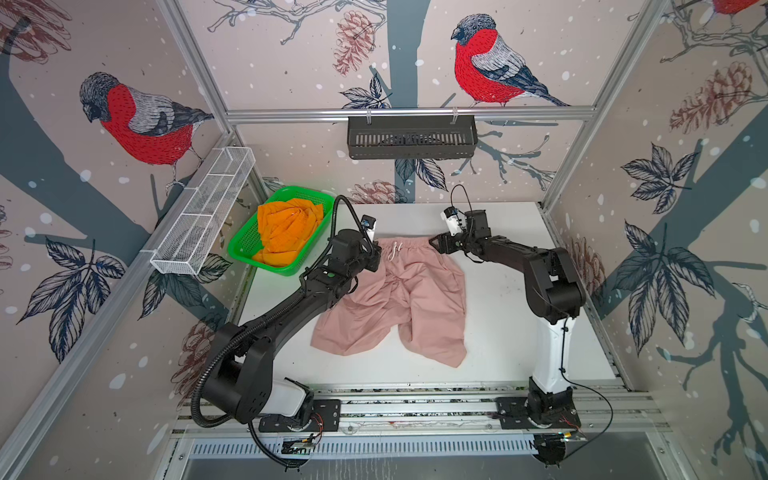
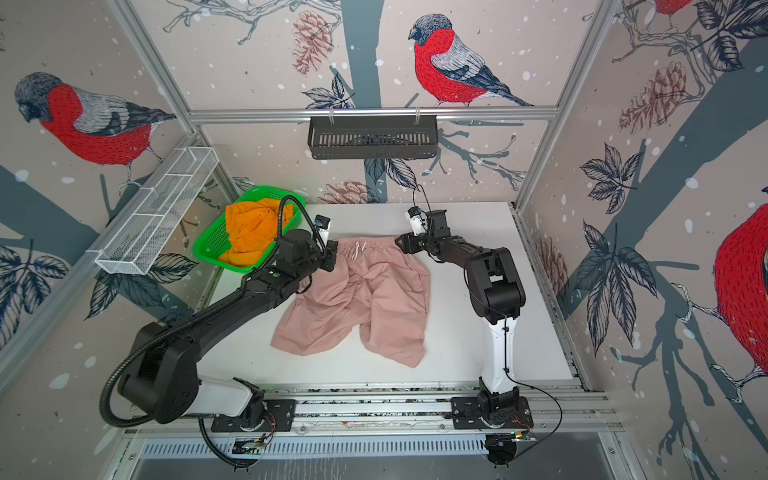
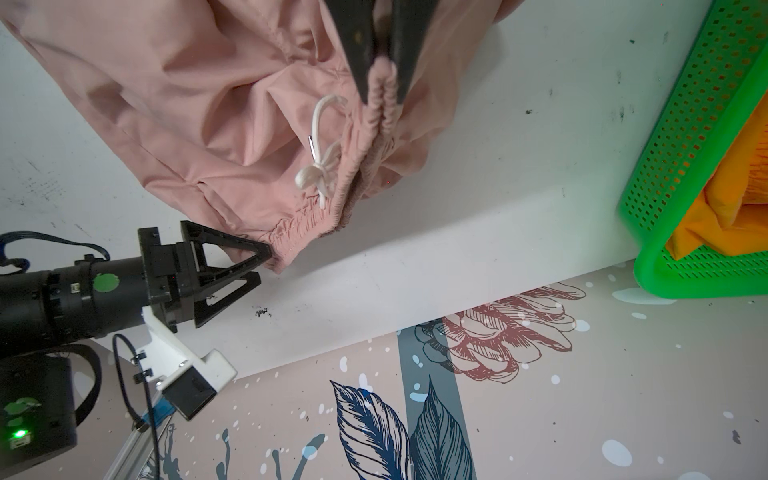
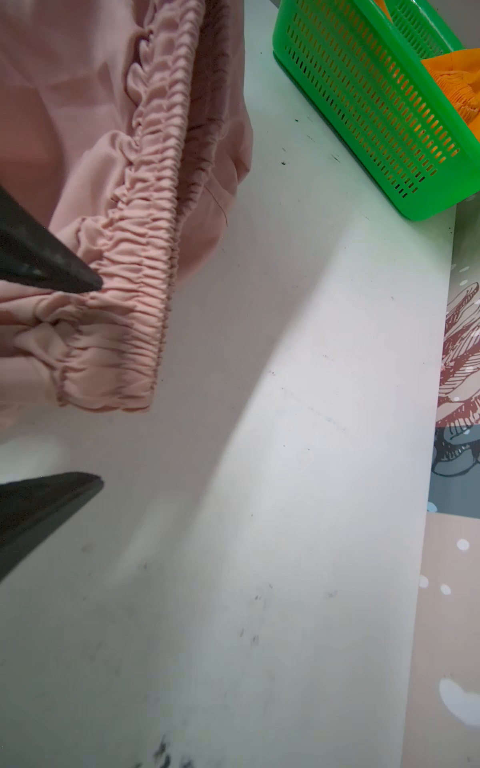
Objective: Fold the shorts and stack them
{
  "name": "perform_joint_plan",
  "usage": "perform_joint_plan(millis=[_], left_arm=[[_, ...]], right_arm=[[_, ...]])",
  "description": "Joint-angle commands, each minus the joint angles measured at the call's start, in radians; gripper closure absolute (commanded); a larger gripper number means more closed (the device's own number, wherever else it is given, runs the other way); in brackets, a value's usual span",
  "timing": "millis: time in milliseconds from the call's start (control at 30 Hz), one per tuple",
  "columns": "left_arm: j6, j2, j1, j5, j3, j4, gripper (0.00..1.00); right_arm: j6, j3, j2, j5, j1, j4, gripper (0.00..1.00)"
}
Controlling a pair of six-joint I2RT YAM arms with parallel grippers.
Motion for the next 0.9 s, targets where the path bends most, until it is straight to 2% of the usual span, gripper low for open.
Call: perform_joint_plan(millis=[0, 167, 333, 367, 567, 700, 867], left_arm=[[0.014, -0.007, 0.000, -0.007, 0.002, 0.048, 1.00], [0.015, -0.026, 0.000, -0.027, 0.009, 0.045, 1.00], [0.017, -0.050, 0.000, -0.024, 0.034, 0.027, 1.00], [0.017, -0.057, 0.000, -0.026, 0.041, 0.022, 1.00], [0.013, -0.104, 0.000, -0.019, 0.121, -0.063, 1.00], [0.018, -0.158, 0.000, 0.026, 0.193, -0.127, 1.00], [0.055, -0.196, -0.005, 0.196, 0.357, -0.245, 1.00]], right_arm=[[-0.001, 0.059, 0.044, -0.096, 0.011, -0.033, 0.38], [0.018, 0.062, 0.050, -0.149, 0.010, -0.042, 0.50], [0.031, 0.039, -0.004, -0.206, 0.003, -0.057, 0.93], [0.037, 0.030, -0.031, -0.202, 0.004, -0.057, 0.97], [0.047, -0.052, -0.273, -0.113, 0.000, -0.054, 0.99], [0.048, -0.112, -0.458, -0.037, -0.001, -0.045, 0.99], [0.039, -0.114, -0.671, 0.021, -0.002, -0.068, 0.99]])
